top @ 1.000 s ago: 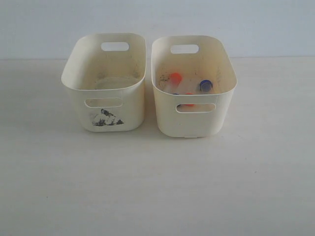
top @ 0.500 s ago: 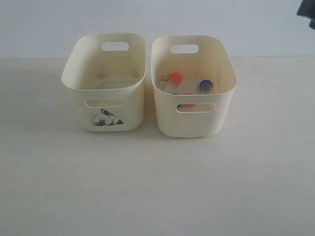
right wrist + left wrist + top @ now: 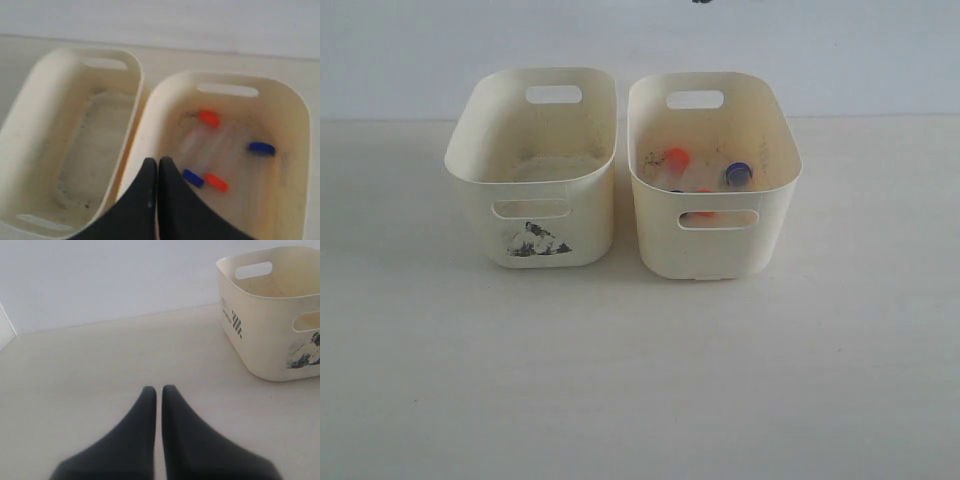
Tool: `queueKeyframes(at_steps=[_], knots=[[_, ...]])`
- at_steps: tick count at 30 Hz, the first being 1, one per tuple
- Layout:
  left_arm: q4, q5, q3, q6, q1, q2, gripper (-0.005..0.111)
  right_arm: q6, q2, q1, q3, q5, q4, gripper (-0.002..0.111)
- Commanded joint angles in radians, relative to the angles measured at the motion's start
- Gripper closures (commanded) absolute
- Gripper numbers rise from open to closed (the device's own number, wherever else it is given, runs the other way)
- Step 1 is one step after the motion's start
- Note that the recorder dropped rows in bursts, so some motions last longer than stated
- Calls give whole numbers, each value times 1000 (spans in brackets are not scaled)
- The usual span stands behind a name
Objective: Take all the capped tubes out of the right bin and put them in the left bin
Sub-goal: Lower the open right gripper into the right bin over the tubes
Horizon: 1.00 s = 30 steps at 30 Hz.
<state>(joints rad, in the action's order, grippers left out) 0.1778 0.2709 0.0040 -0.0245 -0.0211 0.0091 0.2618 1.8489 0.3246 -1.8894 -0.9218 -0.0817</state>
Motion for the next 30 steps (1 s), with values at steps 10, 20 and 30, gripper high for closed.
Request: queueKeyframes(at_steps=[10,20,30], knots=[[-1,-9,-4,-12,1,-2,102,133,421,-2,-496,-299,30,109],[-1,-9,-4,-12,1,-2,102,146,499,-2,-496,-299,42,109],[-1,-9,-4,-12,1,-2,102,144,551,-15,-386,-299,82,109]])
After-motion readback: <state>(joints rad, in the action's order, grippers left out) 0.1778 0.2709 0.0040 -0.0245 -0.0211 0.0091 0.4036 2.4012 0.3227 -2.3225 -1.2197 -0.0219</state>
